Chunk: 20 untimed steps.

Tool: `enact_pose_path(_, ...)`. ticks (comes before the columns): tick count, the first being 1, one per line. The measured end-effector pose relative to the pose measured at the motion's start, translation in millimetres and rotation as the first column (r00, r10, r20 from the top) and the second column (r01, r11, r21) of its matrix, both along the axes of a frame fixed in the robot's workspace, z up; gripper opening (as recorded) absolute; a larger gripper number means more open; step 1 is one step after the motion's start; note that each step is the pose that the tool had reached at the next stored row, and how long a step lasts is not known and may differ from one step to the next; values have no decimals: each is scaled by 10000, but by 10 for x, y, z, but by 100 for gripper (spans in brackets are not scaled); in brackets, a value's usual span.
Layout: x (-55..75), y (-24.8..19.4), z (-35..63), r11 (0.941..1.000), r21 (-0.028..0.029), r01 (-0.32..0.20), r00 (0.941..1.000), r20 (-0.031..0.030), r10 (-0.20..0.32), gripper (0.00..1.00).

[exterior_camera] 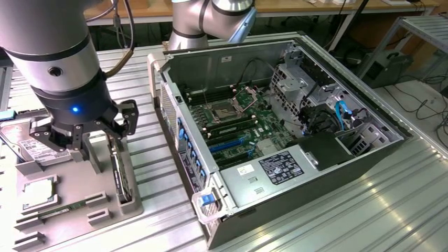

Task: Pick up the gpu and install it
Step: 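Pick up the gpu and move the gpu toward the slot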

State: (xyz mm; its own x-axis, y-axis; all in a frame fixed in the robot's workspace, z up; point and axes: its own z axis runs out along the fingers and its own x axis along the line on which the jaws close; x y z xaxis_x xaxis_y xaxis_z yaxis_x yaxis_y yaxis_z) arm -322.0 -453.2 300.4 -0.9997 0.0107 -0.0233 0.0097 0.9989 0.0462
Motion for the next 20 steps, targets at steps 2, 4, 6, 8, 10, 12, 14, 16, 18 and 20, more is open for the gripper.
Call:
enact_pose_path(2,1,-1,-20,10000,0,0,10000,0,0,60)
enact_pose_path(4,3,-4,-39,10000,1,-1,10000,1,1,60)
enact_pose_path(6,12,-6,-62,10000,1,-1,10000,-1,1,60)
enact_pose_path(8,23,-8,-81,10000,0,0,10000,-4,0,60)
enact_pose_path(10,32,-10,-103,10000,1,0,10000,-14,0,60)
enact_pose_path(12,39,-10,-126,10000,0,1,10000,-22,-1,60)
enact_pose_path(14,48,-13,-148,10000,0,-1,10000,-29,1,60)
enact_pose_path(16,54,-25,-171,10000,0,1,10000,-33,-1,60)
enact_pose_path(18,58,-45,-195,10000,0,0,10000,-36,0,60)
enact_pose_path(20,59,-73,-226,10000,1,-1,10000,-33,1,60)
